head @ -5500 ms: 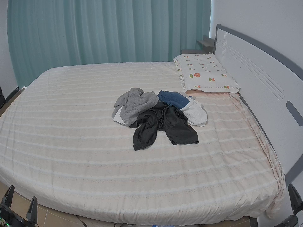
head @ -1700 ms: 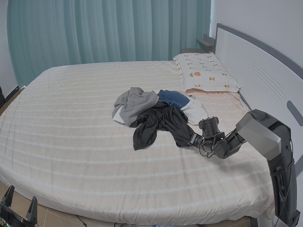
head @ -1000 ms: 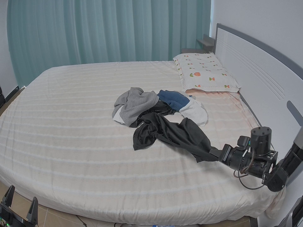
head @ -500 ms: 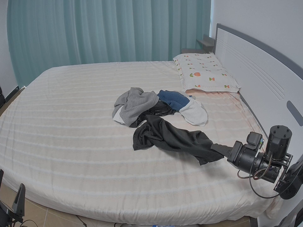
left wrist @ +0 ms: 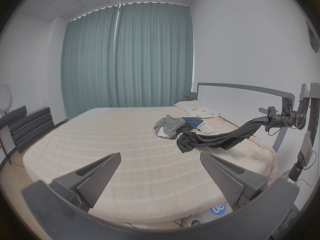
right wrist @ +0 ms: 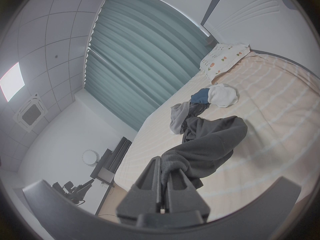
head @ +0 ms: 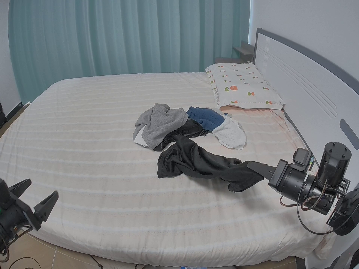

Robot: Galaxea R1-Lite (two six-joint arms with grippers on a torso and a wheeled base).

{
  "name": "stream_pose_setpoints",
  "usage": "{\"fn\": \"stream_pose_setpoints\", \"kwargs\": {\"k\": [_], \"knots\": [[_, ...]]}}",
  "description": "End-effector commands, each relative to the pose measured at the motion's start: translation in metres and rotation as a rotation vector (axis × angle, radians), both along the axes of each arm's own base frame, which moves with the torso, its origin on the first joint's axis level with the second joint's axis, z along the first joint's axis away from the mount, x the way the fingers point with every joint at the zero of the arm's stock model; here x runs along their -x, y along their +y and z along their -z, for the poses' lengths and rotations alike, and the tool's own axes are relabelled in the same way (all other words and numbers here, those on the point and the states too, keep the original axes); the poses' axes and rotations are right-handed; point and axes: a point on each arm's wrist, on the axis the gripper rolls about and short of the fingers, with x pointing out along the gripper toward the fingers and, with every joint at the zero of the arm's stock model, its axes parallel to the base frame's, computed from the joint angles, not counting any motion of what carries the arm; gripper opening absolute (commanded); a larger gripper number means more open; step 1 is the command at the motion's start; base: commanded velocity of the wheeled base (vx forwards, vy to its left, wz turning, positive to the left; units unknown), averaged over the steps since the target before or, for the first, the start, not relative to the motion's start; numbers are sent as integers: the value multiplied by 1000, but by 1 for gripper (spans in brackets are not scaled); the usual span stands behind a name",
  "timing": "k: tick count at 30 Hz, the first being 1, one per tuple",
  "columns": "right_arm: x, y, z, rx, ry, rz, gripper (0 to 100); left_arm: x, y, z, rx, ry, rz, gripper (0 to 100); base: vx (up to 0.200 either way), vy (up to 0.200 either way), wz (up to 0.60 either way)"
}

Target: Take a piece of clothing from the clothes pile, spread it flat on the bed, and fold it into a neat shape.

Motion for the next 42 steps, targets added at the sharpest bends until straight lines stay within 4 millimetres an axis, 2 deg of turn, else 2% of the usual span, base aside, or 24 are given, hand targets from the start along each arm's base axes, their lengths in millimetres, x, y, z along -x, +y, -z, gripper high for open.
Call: {"fn": "stream_pose_setpoints", "kwargs": {"k": [1,2,3,6,9,17,24,27,32,35,37,42], "knots": [[0,-3,-36,-2,-88,88,0,-95,-67,50,19,240,110,100,0,0,0],[2,-3,-35,13,-70,88,0,-103,-82,58,33,245,131,100,0,0,0],[2,-3,-35,13,-70,88,0,-103,-82,58,33,245,131,100,0,0,0],[1,2,-32,37,-38,74,0,-119,-109,74,58,270,179,100,0,0,0],[-3,2,-33,37,-36,79,0,-136,-126,92,31,314,183,100,0,0,0],[-3,9,-38,30,-47,56,0,-173,-165,108,36,304,218,100,0,0,0],[1,10,-44,13,-67,49,0,-209,-201,128,26,256,174,100,0,0,0],[9,9,-54,-10,-99,36,0,-214,-211,132,52,252,170,100,0,0,0],[11,9,-57,-18,-110,34,0,-221,-218,142,55,258,165,100,0,0,0],[13,9,-59,-28,-123,29,0,-232,-226,144,101,243,154,100,0,0,0],[18,8,-66,-46,-145,19,0,-234,-228,146,112,245,151,100,0,0,0],[22,8,-70,-55,-161,10,0,-244,-231,166,105,266,136,100,0,0,0]]}}
